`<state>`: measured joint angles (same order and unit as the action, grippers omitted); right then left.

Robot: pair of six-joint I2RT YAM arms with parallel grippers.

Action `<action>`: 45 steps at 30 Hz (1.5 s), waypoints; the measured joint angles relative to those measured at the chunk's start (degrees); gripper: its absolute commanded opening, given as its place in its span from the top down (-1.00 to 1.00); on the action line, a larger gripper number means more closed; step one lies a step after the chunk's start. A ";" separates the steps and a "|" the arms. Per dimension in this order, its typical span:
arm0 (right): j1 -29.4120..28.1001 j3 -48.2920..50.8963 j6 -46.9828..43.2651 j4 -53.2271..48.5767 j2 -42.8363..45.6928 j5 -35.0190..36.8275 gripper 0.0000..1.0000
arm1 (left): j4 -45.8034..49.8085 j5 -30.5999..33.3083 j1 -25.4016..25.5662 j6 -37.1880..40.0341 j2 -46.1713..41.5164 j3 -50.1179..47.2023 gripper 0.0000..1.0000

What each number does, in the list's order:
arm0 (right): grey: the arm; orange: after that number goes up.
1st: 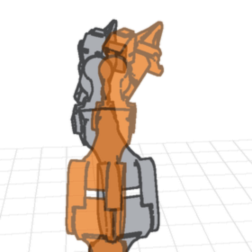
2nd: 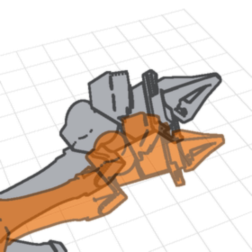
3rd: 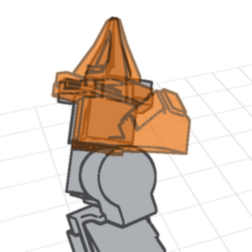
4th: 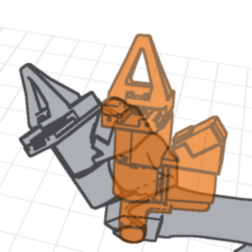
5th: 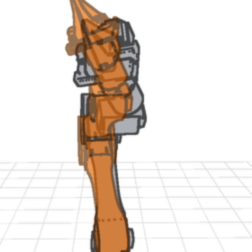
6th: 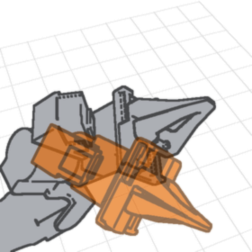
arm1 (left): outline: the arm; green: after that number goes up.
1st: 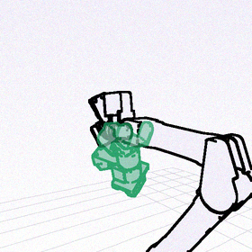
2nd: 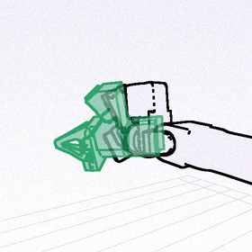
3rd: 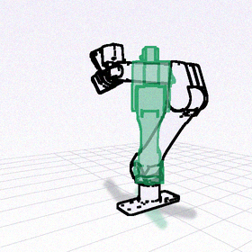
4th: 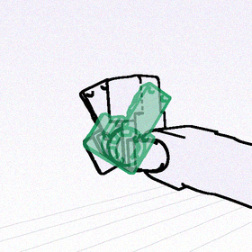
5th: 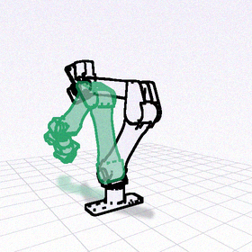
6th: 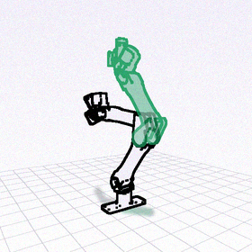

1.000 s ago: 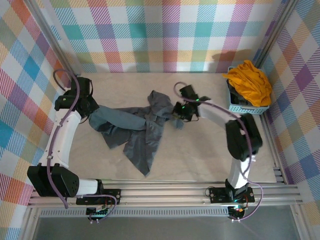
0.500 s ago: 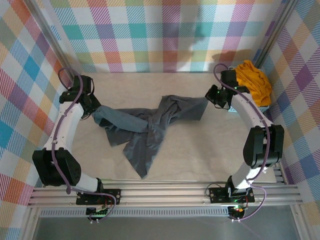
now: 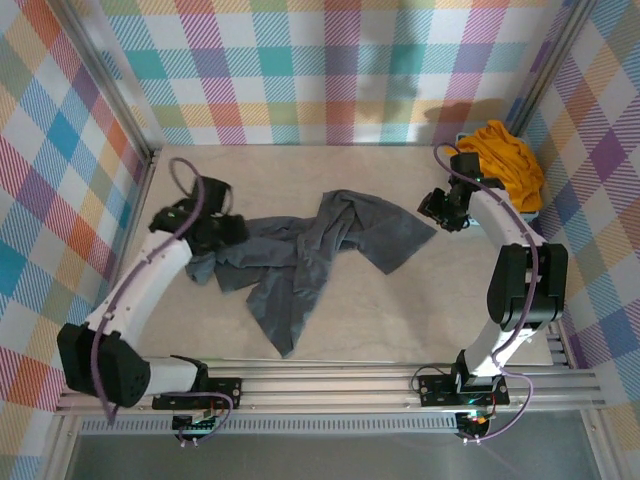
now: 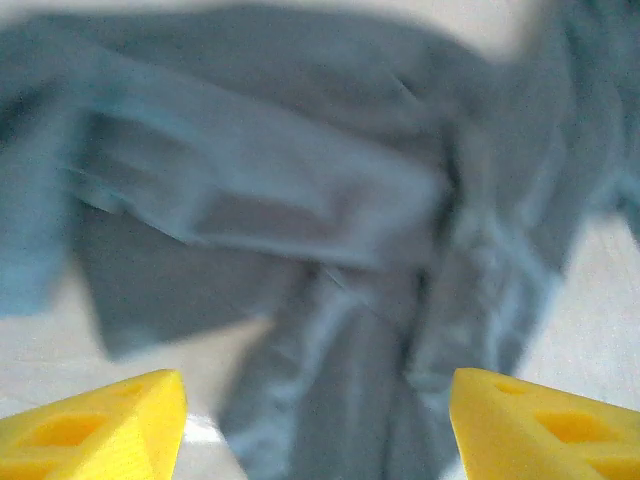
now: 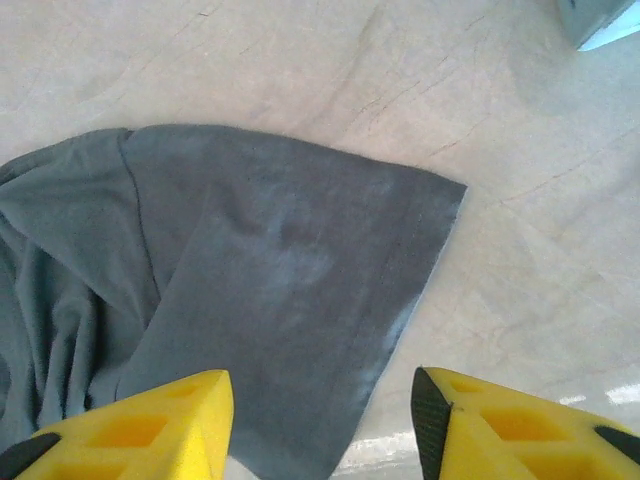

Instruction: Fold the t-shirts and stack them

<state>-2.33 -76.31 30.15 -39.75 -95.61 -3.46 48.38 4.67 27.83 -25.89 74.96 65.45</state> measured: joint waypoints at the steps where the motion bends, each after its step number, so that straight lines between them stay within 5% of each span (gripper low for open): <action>1: 0.00 0.74 0.00 0.00 1.62 -0.13 -0.04 | -0.63 -0.48 3.52 -0.20 1.27 -1.29 -0.39; 6: -0.66 5.46 0.66 -0.24 10.54 -2.14 -0.04 | -3.50 -1.84 10.69 -1.81 9.90 -4.72 -0.39; 16: -4.55 14.62 2.23 -0.15 16.72 -7.41 -0.03 | -15.63 -4.90 11.10 -3.48 17.90 -8.50 -0.29; 22: -4.90 16.00 2.58 0.07 16.72 -9.09 -0.02 | -21.68 -5.75 11.10 -4.11 21.57 -9.79 -0.03; 30: -5.20 16.00 2.62 0.94 16.72 -9.68 -0.01 | -24.50 -6.08 11.17 -4.81 22.43 -9.97 0.32; 45: -5.66 16.65 3.43 2.23 16.72 -9.73 0.01 | -22.45 -3.78 14.80 -6.32 19.17 -10.19 0.29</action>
<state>-7.99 -59.66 33.58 -37.52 -78.89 -13.19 25.93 0.89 42.63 -32.21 94.13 55.27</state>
